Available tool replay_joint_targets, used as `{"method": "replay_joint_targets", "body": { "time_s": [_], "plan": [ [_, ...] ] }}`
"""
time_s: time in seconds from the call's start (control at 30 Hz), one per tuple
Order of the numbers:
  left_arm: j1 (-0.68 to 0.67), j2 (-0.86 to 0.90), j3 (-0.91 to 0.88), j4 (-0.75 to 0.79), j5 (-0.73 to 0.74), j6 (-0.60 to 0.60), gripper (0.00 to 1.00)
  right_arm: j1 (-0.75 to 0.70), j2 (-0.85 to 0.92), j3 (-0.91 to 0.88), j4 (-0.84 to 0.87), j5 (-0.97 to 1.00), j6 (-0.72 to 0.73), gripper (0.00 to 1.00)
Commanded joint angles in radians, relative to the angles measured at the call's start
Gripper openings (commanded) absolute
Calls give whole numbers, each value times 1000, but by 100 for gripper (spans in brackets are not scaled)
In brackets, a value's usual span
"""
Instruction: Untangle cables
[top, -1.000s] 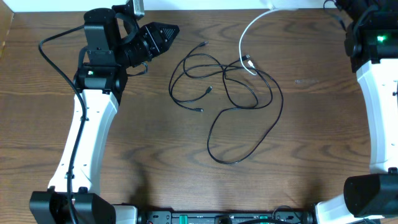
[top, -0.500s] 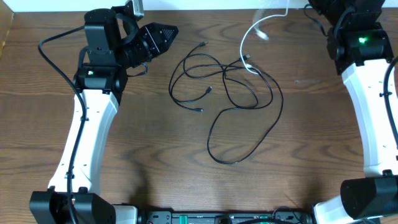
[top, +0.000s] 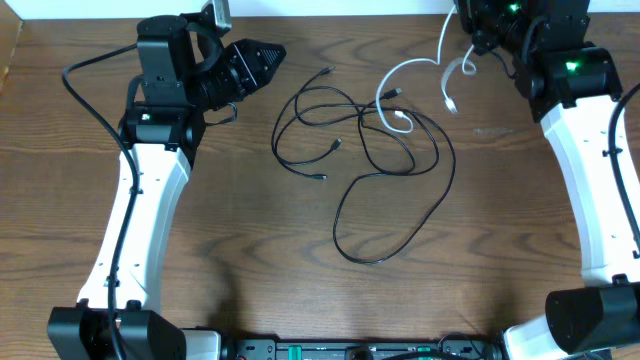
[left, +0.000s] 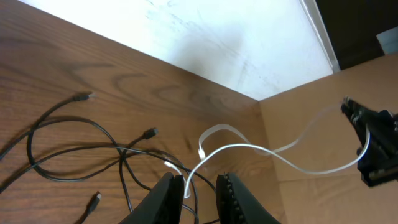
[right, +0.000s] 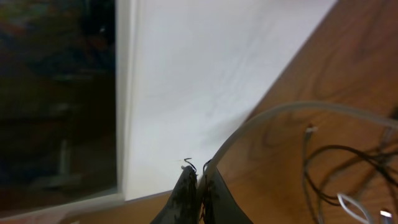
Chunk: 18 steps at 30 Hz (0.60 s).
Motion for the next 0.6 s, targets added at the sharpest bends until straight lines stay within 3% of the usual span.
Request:
{"method": "replay_joint_targets", "body": {
  "time_s": [0.0,0.27,0.57],
  "plan": [
    [0,-18,22,0,-11,18,24,10,-14,3,-23,21,-53,1],
    [0,-18,22,0,-11,18,24,25,-98,3,111,3,-109,1],
    [0,-18,22,-1,-11,18,24,25,-169,3,241,-35,0,2]
  ]
}}
